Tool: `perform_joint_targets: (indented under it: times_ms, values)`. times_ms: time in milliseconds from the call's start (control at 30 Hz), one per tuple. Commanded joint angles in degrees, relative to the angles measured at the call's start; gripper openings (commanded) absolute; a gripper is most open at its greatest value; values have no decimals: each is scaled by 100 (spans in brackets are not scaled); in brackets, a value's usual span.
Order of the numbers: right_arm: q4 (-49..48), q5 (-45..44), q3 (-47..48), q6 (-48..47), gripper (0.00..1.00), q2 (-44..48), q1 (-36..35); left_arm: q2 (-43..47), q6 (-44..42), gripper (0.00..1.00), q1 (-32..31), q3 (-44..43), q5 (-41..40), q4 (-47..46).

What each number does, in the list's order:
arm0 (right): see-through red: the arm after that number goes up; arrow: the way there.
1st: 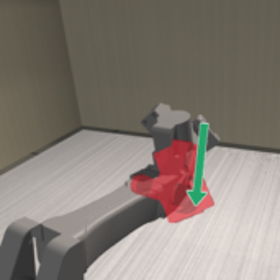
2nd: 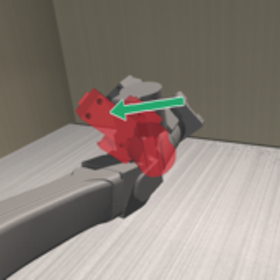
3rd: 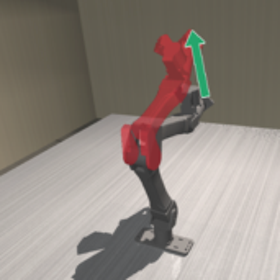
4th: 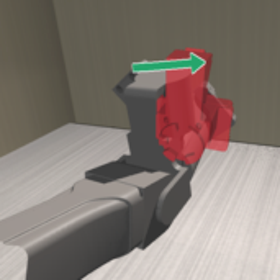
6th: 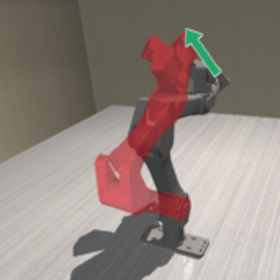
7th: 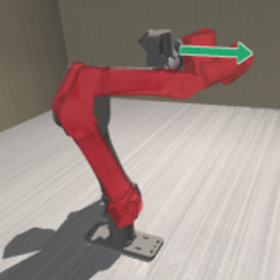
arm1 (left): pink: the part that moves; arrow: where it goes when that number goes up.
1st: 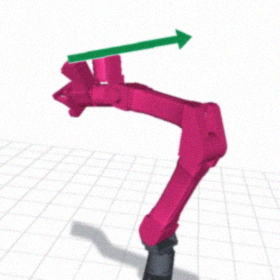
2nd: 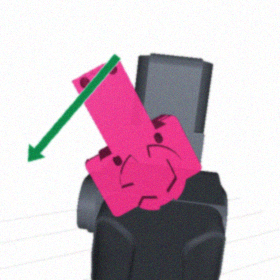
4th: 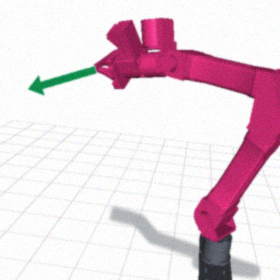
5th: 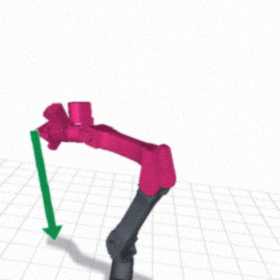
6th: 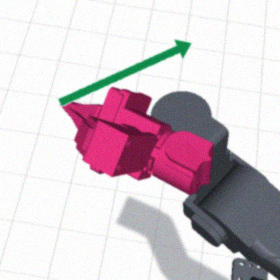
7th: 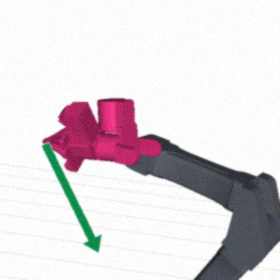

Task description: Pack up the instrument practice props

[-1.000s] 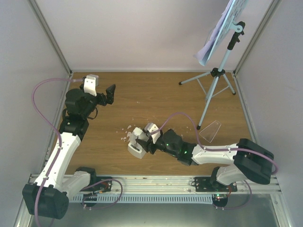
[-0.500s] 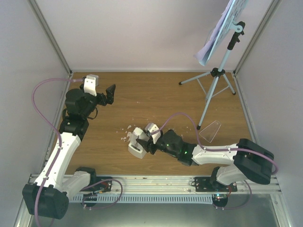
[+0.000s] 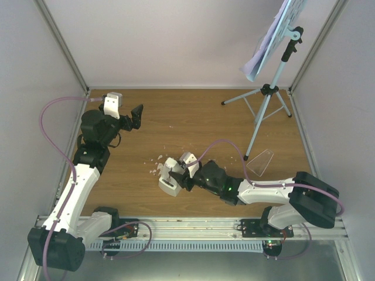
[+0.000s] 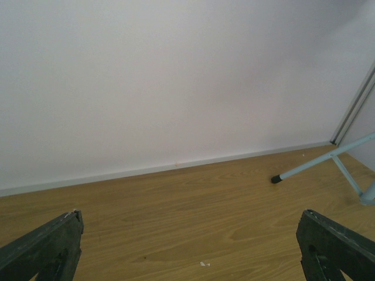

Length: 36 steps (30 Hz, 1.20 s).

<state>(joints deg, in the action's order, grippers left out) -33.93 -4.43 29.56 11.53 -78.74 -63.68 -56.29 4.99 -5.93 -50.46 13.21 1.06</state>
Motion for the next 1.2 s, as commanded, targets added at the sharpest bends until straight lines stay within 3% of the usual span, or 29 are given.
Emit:
perform_joint_targets:
  times_ms: [0,833,1167]
  values:
    - [81,-296,76,146,55,-67,-5,101,36,99,27,-70,77,-229]
    - [371,-252,413,323,60,-225,121,137,20,99,31,-70,77,-224]
    - [429,-259,436,279,66,-163,134,136,18,99,31,-70,75,-220]
